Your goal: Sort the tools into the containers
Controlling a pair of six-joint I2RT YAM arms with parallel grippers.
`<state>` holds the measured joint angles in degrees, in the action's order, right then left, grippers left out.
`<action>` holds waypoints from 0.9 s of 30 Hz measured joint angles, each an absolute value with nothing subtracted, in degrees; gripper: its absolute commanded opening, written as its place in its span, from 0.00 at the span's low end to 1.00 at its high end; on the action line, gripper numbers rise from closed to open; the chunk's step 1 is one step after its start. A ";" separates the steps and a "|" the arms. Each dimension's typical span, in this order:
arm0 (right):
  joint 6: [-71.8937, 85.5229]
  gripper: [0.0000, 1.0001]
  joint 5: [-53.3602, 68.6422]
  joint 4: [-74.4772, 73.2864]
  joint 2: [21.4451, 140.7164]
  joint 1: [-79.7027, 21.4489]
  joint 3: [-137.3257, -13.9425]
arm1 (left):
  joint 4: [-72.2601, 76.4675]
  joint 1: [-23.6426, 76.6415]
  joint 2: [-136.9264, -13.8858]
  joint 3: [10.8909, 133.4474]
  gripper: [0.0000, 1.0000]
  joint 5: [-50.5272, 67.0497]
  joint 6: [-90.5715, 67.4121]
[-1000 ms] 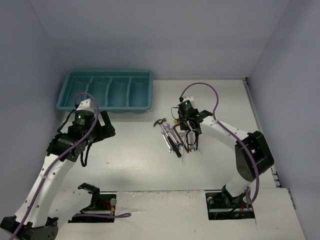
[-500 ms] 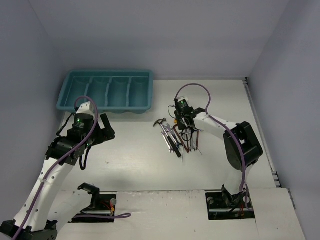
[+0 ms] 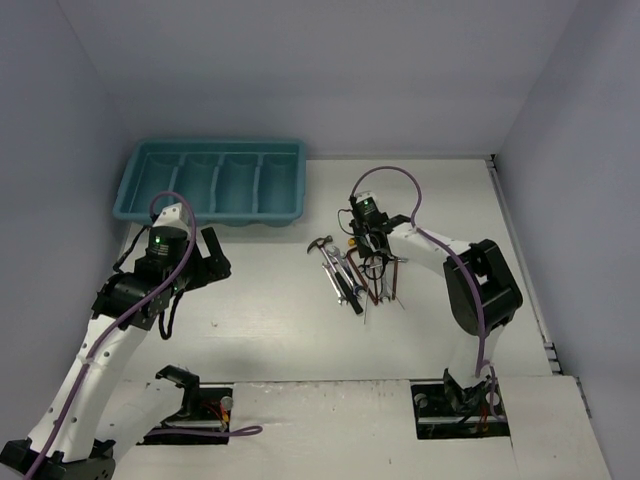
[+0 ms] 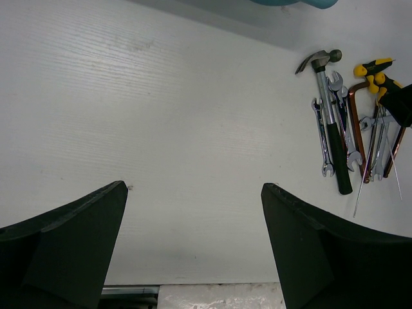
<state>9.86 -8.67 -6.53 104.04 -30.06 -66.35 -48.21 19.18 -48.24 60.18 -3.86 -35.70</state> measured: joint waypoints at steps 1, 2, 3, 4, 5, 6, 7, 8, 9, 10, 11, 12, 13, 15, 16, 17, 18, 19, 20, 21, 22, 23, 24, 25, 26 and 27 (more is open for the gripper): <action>9.94 0.18 -8.67 -6.45 104.03 -30.06 -66.18 | -48.21 19.18 -48.26 60.18 0.83 -3.86 -35.70; 10.14 0.18 -8.67 -6.20 103.96 -30.06 -65.77 | -48.21 19.18 -48.31 60.18 0.83 -3.86 -35.70; 10.40 0.18 -8.67 -6.01 103.73 -30.06 -65.11 | -48.21 19.18 -48.38 60.18 0.83 -3.85 -35.70; 10.65 0.18 -8.68 -6.04 103.39 -30.06 -64.36 | -48.21 19.18 -48.48 60.18 0.83 -3.84 -35.70; 10.87 0.18 -8.69 -6.03 102.95 -30.06 -63.54 | -48.21 19.18 -48.58 60.18 0.83 -3.83 -35.70; 11.03 0.17 -8.70 -5.88 102.21 -30.06 -62.52 | -48.21 19.18 -48.71 60.18 0.83 -3.82 -35.70; 11.21 0.17 -8.70 -5.75 101.38 -30.06 -61.45 | -48.21 19.18 -48.84 60.18 0.83 -3.82 -35.70; 11.42 0.17 -8.69 -5.72 100.21 -30.06 -60.19 | -48.21 19.18 -48.99 60.18 0.83 -3.84 -35.70; 11.64 0.18 -8.71 -5.78 98.72 -30.06 -58.74 | -48.21 19.18 -49.14 60.18 0.83 -3.84 -35.70; 11.85 0.18 -8.71 -5.87 96.83 -30.06 -57.22 | -48.21 19.18 -49.37 60.20 0.83 -3.80 -35.69; 12.00 0.19 -8.73 -6.18 94.97 -30.06 -56.01 | -48.21 19.18 -49.61 60.20 0.83 -3.66 -35.65; 12.11 0.19 -8.72 -6.53 93.18 -30.06 -55.06 | -48.21 19.18 -49.83 60.20 0.83 -3.49 -35.59; 12.17 0.20 -8.69 -6.75 91.55 -30.06 -54.45 | -48.21 19.18 -50.08 60.20 0.83 -3.34 -35.54; 12.21 0.20 -8.59 -7.04 88.98 -30.06 -53.80 | -48.21 19.18 -50.61 60.20 0.83 -3.18 -35.37; 12.21 0.20 -8.47 -7.03 88.35 -30.06 -53.74 | -48.21 19.18 -50.90 60.20 0.83 -3.16 -35.26; 12.21 0.20 -8.30 -7.00 88.18 -30.06 -53.60 | -48.21 19.18 -51.13 60.20 0.83 -3.16 -35.17; 12.21 0.20 -8.12 -6.98 88.08 -30.06 -53.45 | -48.21 19.18 -51.36 60.20 0.83 -3.16 -35.07; 12.21 0.20 -7.86 -7.04 88.05 -30.06 -53.18 | -48.20 19.19 -51.59 60.21 0.83 -3.16 -34.97; 12.21 0.20 -7.50 -7.21 88.11 -30.06 -52.80 | -48.19 19.20 -51.83 60.23 0.83 -3.16 -34.86; 12.29 0.20 -7.25 -7.50 88.31 -30.05 -52.57 | -48.20 19.28 -52.07 60.29 0.83 -3.13 -34.74; 12.36 0.20 -7.09 -7.69 88.65 -30.04 -52.50 | -48.21 19.34 -52.27 60.39 0.83 -3.07 -34.65; 12.42 0.20 -6.96 -7.84 89.05 -30.04 -52.49 | -48.21 19.37 -52.46 60.50 0.83 -3.01 -34.58; 12.50 0.20 -6.88 -7.91 89.47 -30.04 -52.48 | -48.19 19.41 -52.57 60.60 0.83 -2.99 -34.52; 12.59 0.19 -6.83 -7.97 89.88 -30.04 -52.46 | -48.18 19.44 -52.65 60.70 0.83 -2.98 -34.48; 12.69 0.19 -6.79 -7.97 90.26 -30.04 -52.45 | -48.18 19.44 -52.66 60.78 0.83 -2.98 -34.46; 12.80 0.19 -6.77 -7.98 90.59 -30.03 -52.43 | -48.18 19.44 -52.66 60.84 0.83 -2.97 -34.46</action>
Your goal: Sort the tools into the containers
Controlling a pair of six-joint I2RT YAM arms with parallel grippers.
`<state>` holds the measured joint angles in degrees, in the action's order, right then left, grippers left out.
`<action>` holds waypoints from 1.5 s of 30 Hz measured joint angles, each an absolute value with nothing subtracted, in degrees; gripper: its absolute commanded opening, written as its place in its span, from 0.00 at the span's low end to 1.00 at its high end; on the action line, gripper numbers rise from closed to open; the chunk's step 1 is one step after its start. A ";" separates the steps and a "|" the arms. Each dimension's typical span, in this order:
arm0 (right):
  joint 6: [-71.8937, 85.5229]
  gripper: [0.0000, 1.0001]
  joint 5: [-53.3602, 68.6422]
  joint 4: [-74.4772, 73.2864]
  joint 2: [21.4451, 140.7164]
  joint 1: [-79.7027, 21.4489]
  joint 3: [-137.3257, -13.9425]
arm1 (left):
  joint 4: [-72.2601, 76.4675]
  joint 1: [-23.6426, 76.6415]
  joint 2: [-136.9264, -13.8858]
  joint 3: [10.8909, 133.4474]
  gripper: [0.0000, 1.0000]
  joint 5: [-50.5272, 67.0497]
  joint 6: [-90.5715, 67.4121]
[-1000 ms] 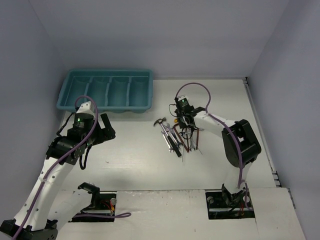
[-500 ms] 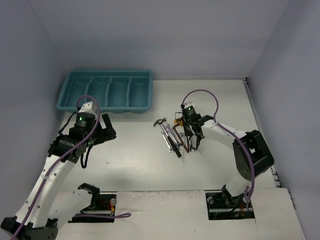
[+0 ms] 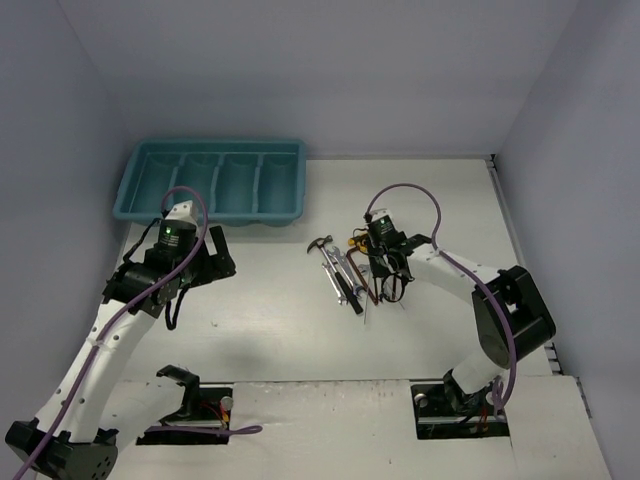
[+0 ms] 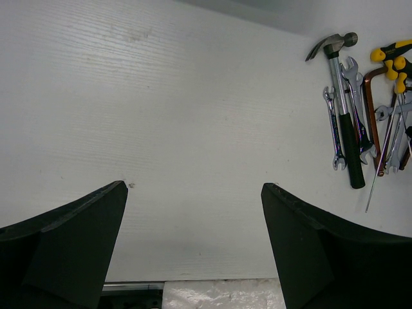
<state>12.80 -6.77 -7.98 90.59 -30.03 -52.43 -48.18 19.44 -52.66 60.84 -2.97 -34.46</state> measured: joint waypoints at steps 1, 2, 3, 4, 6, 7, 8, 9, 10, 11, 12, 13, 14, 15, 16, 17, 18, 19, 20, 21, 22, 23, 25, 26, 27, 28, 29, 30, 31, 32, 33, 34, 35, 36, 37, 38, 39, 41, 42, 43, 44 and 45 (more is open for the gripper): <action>12.94 0.19 -6.76 -7.98 90.96 -30.02 -52.41 | -48.18 19.44 -52.66 60.90 0.83 -2.96 -34.45; 13.08 0.19 -6.76 -7.98 91.36 -30.02 -52.40 | -48.18 19.44 -52.66 60.95 0.83 -2.96 -34.44; 13.23 0.18 -6.76 -7.97 91.77 -30.02 -52.38 | -48.18 19.44 -52.66 61.01 0.83 -2.96 -34.44; 13.29 0.18 -6.78 -7.97 92.18 -29.98 -52.37 | -48.18 19.44 -52.66 61.03 0.83 -2.95 -34.44; 13.43 0.16 -6.76 -7.97 93.01 -29.87 -52.34 | -48.18 19.44 -52.66 61.04 0.83 -2.94 -34.44; 13.45 0.16 -6.79 -7.97 93.38 -29.71 -52.31 | -48.18 19.44 -52.69 61.04 0.83 -2.92 -34.41; 13.47 0.16 -6.76 -7.97 93.71 -29.65 -52.29 | -48.18 19.44 -52.69 61.04 0.83 -2.87 -34.41; 13.47 0.15 -6.78 -7.99 93.96 -29.59 -52.28 | -48.18 19.44 -52.70 61.04 0.83 -2.83 -34.41; 13.47 0.14 -6.79 -7.99 94.19 -29.55 -52.27 | -48.18 19.44 -52.71 61.04 0.83 -2.79 -34.41; 13.47 0.13 -6.79 -7.98 94.36 -29.54 -52.27 | -48.18 19.44 -52.72 61.04 0.83 -2.76 -34.41; 13.47 0.13 -6.79 -7.99 94.47 -29.54 -52.27 | -48.18 19.44 -52.73 61.04 0.83 -2.76 -34.41; 13.45 0.12 -6.79 -7.99 94.52 -29.54 -52.27 | -48.18 19.44 -52.73 61.04 0.83 -2.77 -34.41; 13.45 0.12 -6.81 -7.99 94.54 -29.54 -52.27 | -48.18 19.44 -52.73 61.04 0.83 -2.79 -34.44; 13.43 0.09 -6.81 -7.97 94.56 -29.54 -52.27 | -48.18 19.44 -52.73 61.04 0.83 -2.77 -34.44; 13.45 0.07 -6.81 -7.97 94.56 -29.54 -52.27 | -48.18 19.44 -52.73 61.04 0.83 -2.76 -34.42; 13.45 0.05 -6.83 -7.97 94.60 -29.54 -52.27 | -48.18 19.44 -52.73 61.04 0.83 -2.76 -34.43; 13.44 0.02 -6.82 -7.97 94.62 -29.54 -52.27 | -48.18 19.44 -52.73 61.04 0.83 -2.76 -34.44; 13.44 0.01 -6.81 -7.97 94.63 -29.54 -52.27 | -48.18 19.44 -52.73 61.04 0.83 -2.76 -34.44; 13.41 0.00 -6.77 -7.95 94.63 -29.55 -52.27 | -48.18 19.44 -52.73 61.04 0.83 -2.76 -34.44; 13.38 0.00 -6.70 -7.91 94.63 -29.58 -52.27 | -48.18 19.44 -52.73 61.04 0.83 -2.75 -34.44; 13.39 0.00 -6.72 -7.93 94.63 -29.60 -52.27 | -48.18 19.44 -52.73 61.04 0.83 -2.71 -34.44; 13.42 0.00 -6.83 -7.95 94.63 -29.60 -52.27 | -48.18 19.44 -52.73 61.04 0.83 -2.63 -34.44; 13.46 0.00 -7.03 -7.99 94.54 -29.60 -52.27 | -48.18 19.44 -52.74 61.11 0.82 -2.41 -34.45; 13.50 0.00 -7.11 -8.05 94.29 -29.61 -52.27 | -48.19 19.44 -52.78 61.23 0.82 -2.28 -34.46; 13.59 0.00 -7.24 -8.16 93.78 -29.62 -52.27 | -48.20 19.44 -52.87 61.47 0.82 -2.16 -34.46; 13.68 0.00 -7.41 -8.35 92.85 -29.67 -52.27 | -48.21 19.44 -53.01 61.85 0.82 -1.95 -34.47; 13.78 0.00 -7.60 -8.54 91.68 -29.73 -52.27 | -48.21 19.44 -53.18 62.28 0.82 -1.73 -34.48; 13.89 0.00 -7.80 -8.65 90.03 -29.81 -52.27 | -48.21 19.44 -53.36 62.77 0.82 -1.51 -34.50; 13.96 0.00 -8.06 -8.67 88.25 -29.95 -52.28 | -48.21 19.44 -53.52 63.36 0.82 -1.33 -34.51; 14.02 0.00 -8.32 -8.67 86.38 -30.07 -52.31 | -48.20 19.44 -53.67 63.94 0.82 -1.18 -34.53; 14.06 0.00 -8.55 -8.70 84.43 -30.14 -52.40 | -48.17 19.45 -53.77 64.51 0.82 -1.06 -34.56; 14.11 0.00 -8.72 -8.79 82.55 -30.15 -52.56 | -48.12 19.46 -53.86 65.18 0.81 -0.88 -34.61; 14.13 0.00 -8.73 -8.80 80.82 -30.19 -52.82 | -48.14 19.48 -53.91 65.76 0.81 -0.60 -34.73; 14.17 0.00 -8.69 -8.82 79.14 -30.35 -53.15 | -48.12 19.50 -53.99 66.30 0.80 -0.19 -34.92; 14.26 0.00 -8.67 -8.83 77.74 -30.42 -53.56 | -48.02 19.59 -54.11 66.84 0.79 0.15 -35.09; 14.36 0.00 -8.64 -8.84 76.39 -30.48 -53.99 | -47.91 19.69 -54.24 67.36 0.78 0.49 -35.28; 14.61 0.00 -8.41 -8.83 75.42 -30.57 -54.46 | -47.61 19.81 -54.36 67.75 0.78 1.07 -35.70; 15.11 0.00 -7.75 -8.88 73.80 -30.97 -55.28 | -46.76 20.22 -54.64 68.43 0.75 2.11 -36.76; 15.41 0.00 -7.29 -8.87 73.24 -31.44 -55.66 | -46.05 20.50 -54.79 68.70 0.74 2.69 -37.44; 15.74 0.00 -6.89 -8.87 72.74 -32.02 -56.04 | -45.29 20.83 -54.98 68.96 0.73 3.25 -38.13; 16.15 0.00 -6.64 -8.88 72.37 -32.91 -56.45 | -44.43 21.37 -55.23 69.23 0.71 3.63 -38.89; 16.53 0.00 -6.32 -8.86 72.09 -33.92 -56.98 | -43.41 22.11 -55.53 69.58 0.68 3.84 -39.74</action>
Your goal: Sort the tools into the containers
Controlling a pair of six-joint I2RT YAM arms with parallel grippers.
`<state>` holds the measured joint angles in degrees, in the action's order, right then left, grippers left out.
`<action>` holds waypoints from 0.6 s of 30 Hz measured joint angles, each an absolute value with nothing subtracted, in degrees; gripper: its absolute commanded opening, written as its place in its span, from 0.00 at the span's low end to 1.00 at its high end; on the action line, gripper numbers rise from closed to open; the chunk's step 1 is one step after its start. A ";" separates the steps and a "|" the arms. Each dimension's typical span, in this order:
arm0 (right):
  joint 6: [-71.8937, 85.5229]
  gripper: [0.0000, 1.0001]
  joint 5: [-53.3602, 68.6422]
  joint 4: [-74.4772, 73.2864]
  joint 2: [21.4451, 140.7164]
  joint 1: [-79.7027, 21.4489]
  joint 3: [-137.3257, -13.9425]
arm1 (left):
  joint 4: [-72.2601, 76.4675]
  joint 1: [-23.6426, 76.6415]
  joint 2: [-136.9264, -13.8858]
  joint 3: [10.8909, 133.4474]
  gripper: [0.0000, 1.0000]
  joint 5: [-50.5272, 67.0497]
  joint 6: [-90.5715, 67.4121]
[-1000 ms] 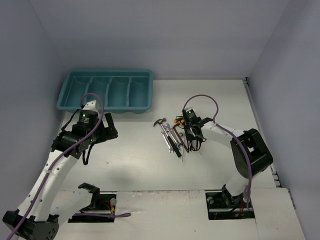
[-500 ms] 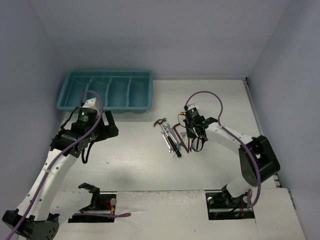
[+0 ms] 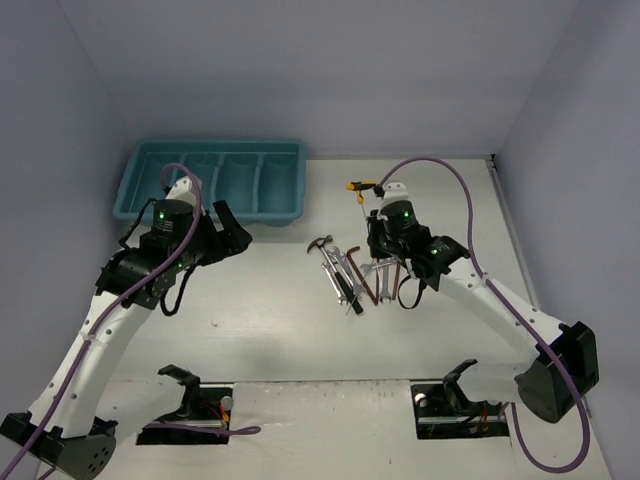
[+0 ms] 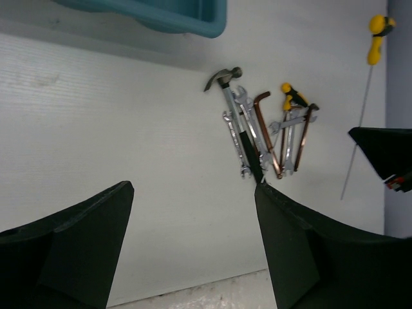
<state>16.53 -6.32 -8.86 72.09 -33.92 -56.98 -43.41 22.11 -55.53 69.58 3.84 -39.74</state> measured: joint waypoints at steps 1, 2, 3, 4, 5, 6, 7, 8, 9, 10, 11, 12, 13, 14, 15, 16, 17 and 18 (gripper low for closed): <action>17.00 0.00 -5.83 -8.80 71.89 -34.86 -57.54 | -42.11 22.90 -55.94 69.90 0.65 4.07 -40.49; 17.51 0.00 -5.43 -8.72 71.75 -35.72 -58.07 | -40.61 23.79 -56.41 70.19 0.63 4.19 -41.23; 18.05 0.00 -5.11 -8.61 71.64 -36.53 -58.58 | -38.96 24.77 -56.93 70.45 0.60 4.24 -41.97; 18.64 0.00 -4.72 -8.32 71.57 -37.51 -59.09 | -37.14 26.20 -57.71 70.66 0.57 3.96 -42.61; 19.14 0.00 -4.37 -7.89 71.53 -38.28 -59.50 | -35.36 27.52 -58.52 70.84 0.54 3.63 -43.12; 19.57 0.00 -4.05 -7.45 71.51 -38.92 -59.88 | -33.62 28.73 -59.29 71.01 0.54 3.33 -43.59; 20.23 0.00 -3.85 -7.06 71.50 -39.61 -60.19 | -32.04 30.28 -60.37 71.19 0.54 2.76 -43.91; 20.89 0.00 -3.65 -6.70 71.50 -40.33 -60.52 | -30.51 31.76 -61.50 71.38 0.54 2.26 -44.13; 21.48 0.00 -3.44 -6.45 71.51 -41.02 -60.88 | -28.88 33.21 -62.78 71.62 0.54 1.74 -44.25; 22.00 0.00 -3.23 -6.24 71.53 -41.57 -61.28 | -27.16 34.50 -64.16 71.86 0.54 1.12 -44.33; 22.48 0.00 -3.03 -5.97 71.53 -42.02 -61.66 | -25.57 35.43 -65.41 72.08 0.54 0.62 -44.37; 22.96 0.00 -2.83 -5.65 71.53 -42.51 -62.03 | -23.99 36.36 -66.64 72.25 0.53 0.10 -44.40; 23.43 0.00 -2.64 -5.14 71.55 -43.13 -62.38 | -22.41 37.27 -67.76 72.26 0.53 -0.46 -44.38; 23.89 0.00 -2.45 -4.64 71.57 -43.75 -62.73 | -20.83 38.17 -68.86 72.27 0.52 -1.03 -44.35; 24.19 0.00 -2.31 -4.08 71.57 -44.30 -62.98 | -19.34 38.98 -69.78 72.36 0.52 -1.79 -44.27; 24.49 0.00 -2.17 -3.53 71.57 -44.81 -63.22 | -18.01 39.74 -70.74 72.57 0.51 -2.53 -44.17; 24.80 0.00 -2.07 -3.07 71.57 -45.24 -63.39 | -16.92 40.40 -71.72 72.98 0.51 -3.19 -44.06; 25.12 0.00 -2.02 -2.75 71.58 -45.56 -63.49 | -15.93 40.93 -72.69 73.51 0.50 -3.70 -43.97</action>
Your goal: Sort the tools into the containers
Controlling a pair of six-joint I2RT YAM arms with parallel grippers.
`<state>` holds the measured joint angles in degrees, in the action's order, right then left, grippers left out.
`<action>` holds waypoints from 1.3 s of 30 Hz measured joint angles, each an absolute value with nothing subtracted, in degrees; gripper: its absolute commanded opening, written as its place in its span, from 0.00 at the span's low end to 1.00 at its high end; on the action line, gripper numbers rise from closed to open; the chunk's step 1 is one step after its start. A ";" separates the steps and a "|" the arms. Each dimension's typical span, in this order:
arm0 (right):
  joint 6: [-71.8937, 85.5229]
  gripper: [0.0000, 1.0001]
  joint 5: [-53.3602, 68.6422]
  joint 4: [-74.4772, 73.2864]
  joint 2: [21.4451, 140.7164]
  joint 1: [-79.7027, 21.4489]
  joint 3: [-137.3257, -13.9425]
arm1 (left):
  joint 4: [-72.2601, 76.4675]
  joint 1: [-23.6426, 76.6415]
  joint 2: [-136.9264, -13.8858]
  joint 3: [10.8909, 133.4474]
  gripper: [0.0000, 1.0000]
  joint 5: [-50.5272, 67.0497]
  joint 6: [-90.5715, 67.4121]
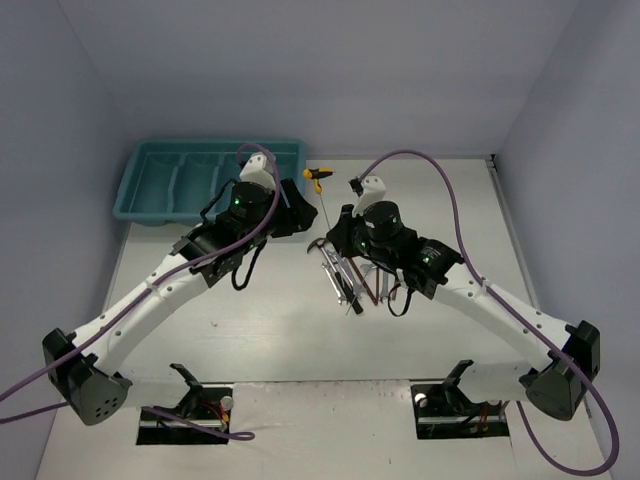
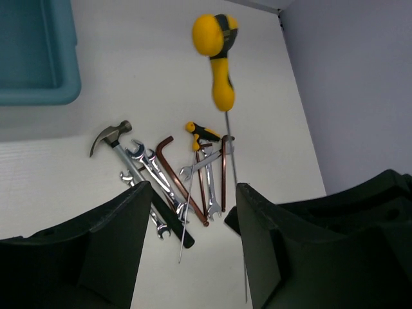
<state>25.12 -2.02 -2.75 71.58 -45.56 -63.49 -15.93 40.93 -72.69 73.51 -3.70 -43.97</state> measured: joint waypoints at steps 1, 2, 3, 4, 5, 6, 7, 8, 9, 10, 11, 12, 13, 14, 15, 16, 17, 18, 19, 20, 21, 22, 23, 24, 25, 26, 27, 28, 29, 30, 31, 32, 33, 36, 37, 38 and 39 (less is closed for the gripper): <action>25.42 0.00 -1.96 -2.46 71.60 -45.86 -63.58 | -15.01 41.44 -73.59 74.00 0.50 -4.17 -43.88; 25.64 0.00 -1.89 -2.26 71.61 -46.13 -63.62 | -14.31 41.86 -74.28 74.37 0.49 -4.46 -43.78; 25.82 0.00 -1.81 -2.05 71.65 -46.27 -63.64 | -13.48 42.18 -74.79 74.53 0.48 -4.72 -43.71; 25.98 0.00 -1.73 -1.83 71.72 -46.36 -63.66 | -12.59 42.46 -75.21 74.58 0.47 -4.96 -43.65; 26.14 0.00 -1.68 -1.68 71.77 -46.47 -63.66 | -12.04 42.69 -75.38 74.59 0.46 -5.21 -43.60; 26.31 0.00 -1.65 -1.53 71.82 -46.56 -63.66 | -11.46 42.89 -75.49 74.59 0.45 -5.45 -43.57; 26.52 0.00 -1.65 -1.37 71.86 -46.60 -63.66 | -10.71 43.08 -75.57 74.59 0.44 -5.69 -43.55; 26.70 0.00 -1.64 -1.22 71.89 -46.61 -63.67 | -10.10 43.21 -75.61 74.59 0.42 -5.88 -43.55; 26.86 0.00 -1.63 -1.07 71.90 -46.61 -63.68 | -9.56 43.31 -75.64 74.59 0.41 -6.05 -43.55; 26.94 0.00 -1.63 -0.87 71.90 -46.61 -63.67 | -9.13 43.38 -75.69 74.59 0.39 -6.17 -43.55; 27.02 0.00 -1.63 -0.67 71.90 -46.61 -63.66 | -8.70 43.45 -75.74 74.59 0.39 -6.29 -43.55; 27.05 0.00 -1.61 -0.56 71.90 -46.61 -63.67 | -8.45 43.50 -75.86 74.59 0.38 -6.35 -43.55; 27.09 0.00 -1.59 -0.46 71.90 -46.61 -63.68 | -8.21 43.54 -75.99 74.59 0.37 -6.41 -43.55; 27.16 0.00 -1.56 -0.41 71.90 -46.61 -63.73 | -8.04 43.58 -76.19 74.59 0.35 -6.53 -43.55; 27.23 0.00 -1.53 -0.36 71.90 -46.61 -63.77 | -7.89 43.62 -76.40 74.59 0.35 -6.65 -43.55; 27.25 0.00 -1.47 -0.26 71.92 -46.61 -63.79 | -7.80 43.67 -76.62 74.59 0.35 -6.77 -43.53; 27.26 0.00 -1.41 -0.21 71.92 -46.61 -63.81 | -7.75 43.72 -76.84 74.59 0.34 -6.95 -43.54; 27.27 0.00 -1.36 -0.16 71.92 -46.61 -63.83 | -7.70 43.77 -77.07 74.59 0.34 -7.12 -43.55; 27.28 0.00 -1.28 -0.16 71.92 -46.61 -63.85 | -7.67 43.82 -77.30 74.59 0.34 -7.17 -43.55; 27.29 0.00 -1.24 -0.16 71.93 -46.61 -63.86 | -7.64 43.83 -77.52 74.59 0.34 -7.20 -43.55; 27.29 0.00 -1.22 -0.16 71.94 -46.61 -63.86 | -7.61 43.83 -77.75 74.59 0.33 -7.23 -43.55; 27.33 0.00 -1.20 -0.16 71.97 -46.61 -63.86 | -7.59 43.83 -77.93 74.59 0.31 -7.29 -43.55; 27.39 0.00 -1.19 -0.14 72.00 -46.61 -63.86 | -7.57 43.83 -78.09 74.59 0.28 -7.35 -43.55; 27.44 0.00 -1.16 -0.14 72.04 -46.61 -63.86 | -7.56 43.83 -78.20 74.59 0.22 -7.37 -43.58; 27.47 0.00 -1.15 -0.13 72.07 -46.61 -63.86 | -7.52 43.83 -78.24 74.58 0.14 -7.38 -43.62; 27.48 0.00 -1.15 -0.12 72.11 -46.61 -63.86 | -7.47 43.83 -78.26 74.57 0.10 -7.40 -43.65; 27.53 0.00 -1.12 -0.08 72.16 -46.61 -63.86 | -7.43 43.83 -78.26 74.57 0.07 -7.42 -43.62; 27.58 0.00 -1.09 -0.03 72.21 -46.61 -63.86 | -7.39 43.83 -78.26 74.58 0.04 -7.45 -43.57; 27.62 0.00 -1.08 0.07 72.26 -46.61 -63.86 | -7.39 43.83 -78.27 74.58 0.01 -7.52 -43.57; 27.67 0.00 -1.08 0.20 72.30 -46.61 -63.86 | -7.41 43.82 -78.28 74.57 0.00 -7.60 -43.61; 27.79 0.00 -1.07 0.28 72.33 -46.61 -63.86 | -7.42 43.81 -78.28 74.56 0.00 -7.62 -43.63; 27.89 0.00 -1.06 0.31 72.37 -46.59 -63.86 | -7.35 43.81 -78.28 74.56 0.00 -7.57 -43.71; 28.04 0.00 -1.05 0.35 72.39 -46.60 -63.86 | -7.28 43.83 -78.28 74.56 0.00 -7.57 -43.78; 28.32 0.01 -1.04 0.63 72.49 -46.61 -63.86 | -6.99 43.83 -78.28 74.56 0.00 -7.58 -43.92; 28.33 0.04 -1.04 0.71 72.52 -46.61 -63.86 | -6.86 43.82 -78.25 74.48 0.00 -7.60 -43.94; 28.34 0.11 -1.04 0.75 72.54 -46.61 -63.86 | -6.70 43.81 -78.20 74.36 0.00 -7.68 -43.94; 28.33 0.23 -1.04 0.76 72.55 -46.61 -63.86 | -6.53 43.81 -78.12 74.20 0.00 -7.83 -43.94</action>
<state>28.33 -1.04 0.76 72.55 -46.61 -63.86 -6.53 43.81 -78.12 74.20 -7.83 -43.94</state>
